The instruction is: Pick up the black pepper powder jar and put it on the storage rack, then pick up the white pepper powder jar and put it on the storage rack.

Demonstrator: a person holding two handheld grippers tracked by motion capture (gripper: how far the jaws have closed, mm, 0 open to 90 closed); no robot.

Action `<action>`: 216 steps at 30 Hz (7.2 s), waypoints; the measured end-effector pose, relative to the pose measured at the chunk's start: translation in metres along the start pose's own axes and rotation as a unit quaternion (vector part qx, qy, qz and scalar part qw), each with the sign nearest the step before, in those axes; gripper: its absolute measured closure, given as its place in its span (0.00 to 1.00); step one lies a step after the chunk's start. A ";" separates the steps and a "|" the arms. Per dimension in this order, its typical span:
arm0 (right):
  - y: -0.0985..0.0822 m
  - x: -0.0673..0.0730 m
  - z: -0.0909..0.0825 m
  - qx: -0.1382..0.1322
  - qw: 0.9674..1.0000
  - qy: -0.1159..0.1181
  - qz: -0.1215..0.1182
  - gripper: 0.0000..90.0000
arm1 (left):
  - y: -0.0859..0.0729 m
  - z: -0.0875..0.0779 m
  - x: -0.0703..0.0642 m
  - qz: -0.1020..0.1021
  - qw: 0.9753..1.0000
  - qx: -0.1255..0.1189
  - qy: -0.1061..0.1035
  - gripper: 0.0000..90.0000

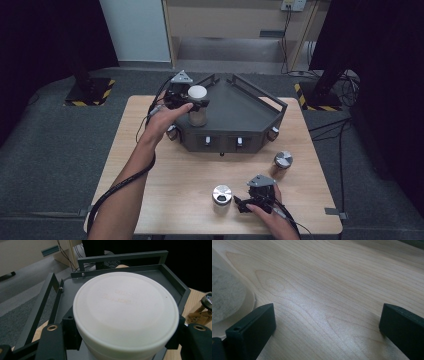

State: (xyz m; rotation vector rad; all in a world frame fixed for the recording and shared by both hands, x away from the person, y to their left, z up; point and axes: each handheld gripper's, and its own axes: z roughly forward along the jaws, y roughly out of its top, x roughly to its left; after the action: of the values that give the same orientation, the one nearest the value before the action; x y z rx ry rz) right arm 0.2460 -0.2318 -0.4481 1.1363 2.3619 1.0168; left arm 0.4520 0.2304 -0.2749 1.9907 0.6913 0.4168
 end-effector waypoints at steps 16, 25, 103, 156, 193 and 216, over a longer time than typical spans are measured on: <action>0.000 0.000 0.000 0.000 1.000 0.000 -0.001 0.01 | -0.001 0.005 0.001 -0.001 1.000 0.003 0.000 0.36; 0.000 0.000 0.000 0.000 1.000 0.000 0.000 0.01 | -0.001 0.007 0.004 -0.012 1.000 0.006 -0.005 0.36; 0.000 0.000 0.000 0.001 1.000 0.000 -0.001 0.01 | -0.104 -0.080 -0.052 -0.079 0.994 -0.003 0.076 0.06; 0.000 0.000 0.000 0.002 1.000 0.000 -0.001 0.01 | -0.206 -0.091 -0.122 -0.082 0.982 0.109 0.131 0.06; 0.000 0.000 0.000 0.002 1.000 0.000 -0.001 0.01 | -0.233 -0.078 -0.120 -0.107 0.972 0.140 0.154 0.02; 0.000 -0.002 -0.004 -0.001 1.000 0.007 0.005 0.02 | -0.235 -0.079 -0.111 -0.110 0.974 0.139 0.140 0.00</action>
State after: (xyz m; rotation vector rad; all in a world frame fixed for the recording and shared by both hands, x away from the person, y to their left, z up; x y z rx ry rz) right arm 0.2445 -0.2351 -0.4457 1.1451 2.3689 1.0334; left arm 0.2523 0.3055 -0.4426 2.1055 1.1914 0.4921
